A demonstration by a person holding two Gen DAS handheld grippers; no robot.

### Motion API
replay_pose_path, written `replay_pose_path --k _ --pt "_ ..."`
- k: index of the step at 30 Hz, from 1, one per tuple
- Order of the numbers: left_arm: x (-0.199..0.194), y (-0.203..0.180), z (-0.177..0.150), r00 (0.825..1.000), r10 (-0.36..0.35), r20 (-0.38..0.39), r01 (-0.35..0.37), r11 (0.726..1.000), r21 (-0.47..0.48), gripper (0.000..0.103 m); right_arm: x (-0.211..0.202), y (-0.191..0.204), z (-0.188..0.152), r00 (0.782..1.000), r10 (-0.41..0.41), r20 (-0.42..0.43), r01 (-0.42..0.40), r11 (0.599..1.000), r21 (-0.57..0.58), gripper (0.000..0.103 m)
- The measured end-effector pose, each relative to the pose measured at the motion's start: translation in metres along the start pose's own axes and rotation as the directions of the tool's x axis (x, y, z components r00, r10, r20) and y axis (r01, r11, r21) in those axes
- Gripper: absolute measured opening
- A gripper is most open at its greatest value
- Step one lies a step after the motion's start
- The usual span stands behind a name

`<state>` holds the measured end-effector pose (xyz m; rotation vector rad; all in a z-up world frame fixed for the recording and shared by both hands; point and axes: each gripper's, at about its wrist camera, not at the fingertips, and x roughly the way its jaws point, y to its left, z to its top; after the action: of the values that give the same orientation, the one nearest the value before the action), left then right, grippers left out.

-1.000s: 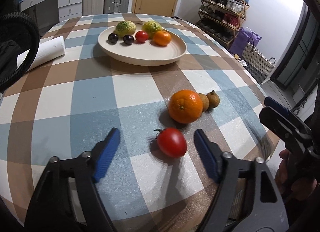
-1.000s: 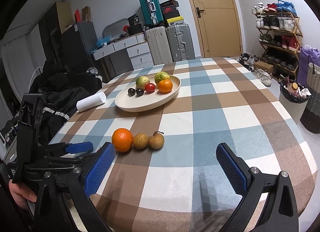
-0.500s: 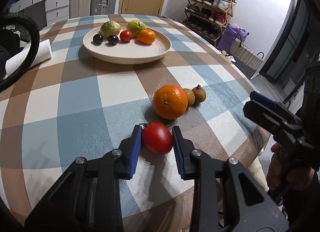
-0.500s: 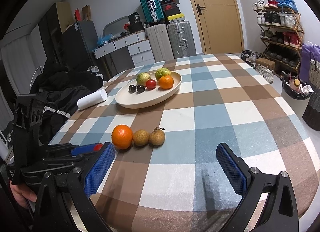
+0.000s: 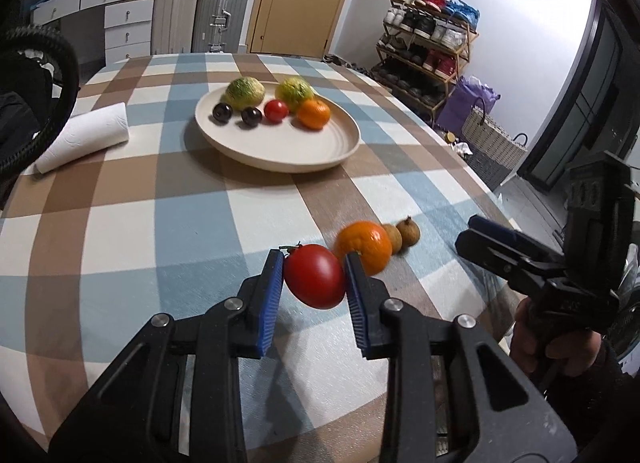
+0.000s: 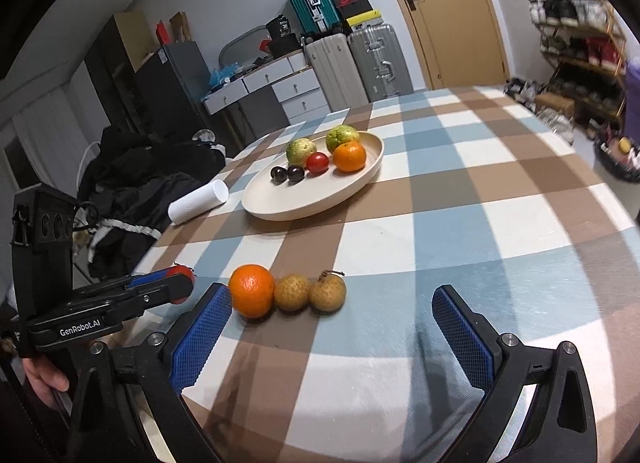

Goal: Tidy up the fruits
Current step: 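Hold the tomato in the left tool while the right tool grasps a brown round fruit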

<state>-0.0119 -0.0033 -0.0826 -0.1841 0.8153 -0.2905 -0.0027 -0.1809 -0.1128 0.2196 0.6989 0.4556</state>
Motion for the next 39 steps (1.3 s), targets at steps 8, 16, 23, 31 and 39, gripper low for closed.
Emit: replay_pose_path --k 8,16,23,31,39 --pt "-0.003 0.011 0.013 1.0 0.009 0.02 -0.008 1.0 -0.022 0.028 0.025 0.003 0.006 0.995 0.035 -0.09 -0.04 0.998 -0.053 0.083" --pt "0.002 0.016 0.022 1.0 0.008 0.026 -0.007 0.999 -0.037 0.028 0.044 -0.001 0.01 0.983 0.065 -0.174 -0.076 0.996 -0.053 0.057" --pt "0.007 0.017 0.027 1.0 0.004 0.024 -0.002 0.999 -0.046 0.028 0.047 -0.005 0.01 0.977 0.107 -0.187 -0.113 0.993 -0.023 0.043" --pt "0.012 0.018 0.03 1.0 0.0 0.018 0.001 0.999 -0.048 0.028 0.045 -0.012 0.009 0.975 0.131 -0.18 -0.13 0.991 0.016 0.025" --pt "0.014 0.017 0.031 1.0 0.002 0.019 -0.001 0.999 -0.048 0.028 0.039 -0.01 0.01 0.98 0.123 -0.157 -0.123 0.992 0.01 0.024"
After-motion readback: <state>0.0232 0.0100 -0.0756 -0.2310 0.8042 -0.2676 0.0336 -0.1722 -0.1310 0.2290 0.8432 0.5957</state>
